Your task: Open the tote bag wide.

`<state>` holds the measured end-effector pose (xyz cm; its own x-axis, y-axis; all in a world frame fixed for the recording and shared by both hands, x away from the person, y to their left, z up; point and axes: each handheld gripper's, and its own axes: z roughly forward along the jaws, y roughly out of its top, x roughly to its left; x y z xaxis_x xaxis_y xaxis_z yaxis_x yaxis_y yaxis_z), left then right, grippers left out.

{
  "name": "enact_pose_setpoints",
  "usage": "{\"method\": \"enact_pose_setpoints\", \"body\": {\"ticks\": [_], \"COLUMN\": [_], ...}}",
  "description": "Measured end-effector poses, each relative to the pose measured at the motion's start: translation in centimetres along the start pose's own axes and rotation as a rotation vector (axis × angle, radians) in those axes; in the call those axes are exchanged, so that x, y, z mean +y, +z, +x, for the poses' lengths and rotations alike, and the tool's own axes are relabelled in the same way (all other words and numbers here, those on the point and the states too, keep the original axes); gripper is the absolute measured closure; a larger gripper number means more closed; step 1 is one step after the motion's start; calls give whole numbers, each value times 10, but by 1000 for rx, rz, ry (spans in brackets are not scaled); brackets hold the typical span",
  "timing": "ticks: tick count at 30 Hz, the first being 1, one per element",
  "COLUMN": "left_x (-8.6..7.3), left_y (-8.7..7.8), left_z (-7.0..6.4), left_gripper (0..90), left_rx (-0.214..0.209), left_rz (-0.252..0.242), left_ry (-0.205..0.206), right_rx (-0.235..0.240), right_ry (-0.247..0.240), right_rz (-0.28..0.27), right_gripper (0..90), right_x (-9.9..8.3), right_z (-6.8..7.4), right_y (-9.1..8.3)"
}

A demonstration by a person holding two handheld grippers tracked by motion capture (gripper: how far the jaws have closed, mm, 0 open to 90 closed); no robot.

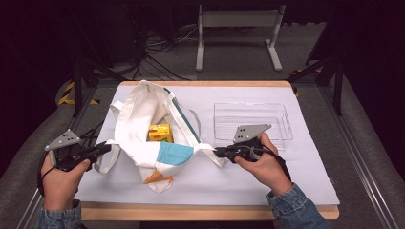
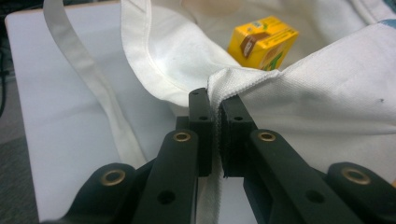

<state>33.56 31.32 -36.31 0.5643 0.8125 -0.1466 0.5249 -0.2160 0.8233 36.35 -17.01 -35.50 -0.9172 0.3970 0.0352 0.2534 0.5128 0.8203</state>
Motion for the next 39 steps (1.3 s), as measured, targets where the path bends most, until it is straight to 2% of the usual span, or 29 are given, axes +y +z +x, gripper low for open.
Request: {"method": "enact_pose_setpoints", "body": {"ticks": [4,8,10,12,15,16,18,19,20,21,23,24,26,29,31,32,33,34,35,36,38,39], "left_x": [-2,-6,-7,-6,-4,-3,-3,-3,-2,-1,2,3,6,10,14,14,17,17,22,22,29,29], "left_y": [5,9,11,11,10,9,8,8,7,6,-1,-3,-12,-25,-30,-30,-28,-28,-23,-23,-15,-15], "left_z": [2,5,6,4,0,-1,-2,-2,-2,-4,-5,-6,-8,-10,-10,-10,-8,-8,-5,-5,-3,-3], "left_gripper": [856,856,856,856,853,844,762,678,678,632,556,493,435,395,375,367,357,356,355,352,348,339], "left_rx": [13,-9,-11,6,18,-5,-7,-7,-11,-32,-62,-70,-62,-38,-24,-24,-10,-10,5,5,4,4], "left_rz": [45,76,90,103,100,83,64,64,60,59,35,25,5,-36,-92,-92,-125,-125,-160,-160,-219,-219], "left_ry": [-7,-35,-34,-29,-14,-17,-1,-1,3,4,12,10,12,10,-13,-13,-34,-34,-49,-49,-66,-66], "right_rx": [-8,-10,-7,1,-2,-5,-12,-9,-9,-3,22,33,41,51,43,36,31,31,5,5,-18,-18], "right_ry": [1,3,14,26,39,40,35,39,39,42,47,45,41,39,29,24,25,25,25,25,29,29], "right_rz": [46,66,81,98,119,120,117,111,111,108,83,65,39,-41,-81,-108,-127,-127,-157,-157,-192,-192], "right_gripper": [884,884,884,884,882,882,880,875,875,854,776,703,613,479,446,436,436,436,436,436,445,445], "right_x": [-3,-6,-8,-11,-11,-11,-9,-8,-8,-8,-6,-4,0,8,15,20,23,23,32,32,42,42], "right_z": [0,-1,-3,-5,-5,-5,-4,-3,-3,-3,-2,-2,0,4,6,6,6,6,3,3,-1,-1], "right_y": [9,13,17,20,25,25,24,22,22,20,17,16,14,8,5,4,3,3,4,4,9,9]}}
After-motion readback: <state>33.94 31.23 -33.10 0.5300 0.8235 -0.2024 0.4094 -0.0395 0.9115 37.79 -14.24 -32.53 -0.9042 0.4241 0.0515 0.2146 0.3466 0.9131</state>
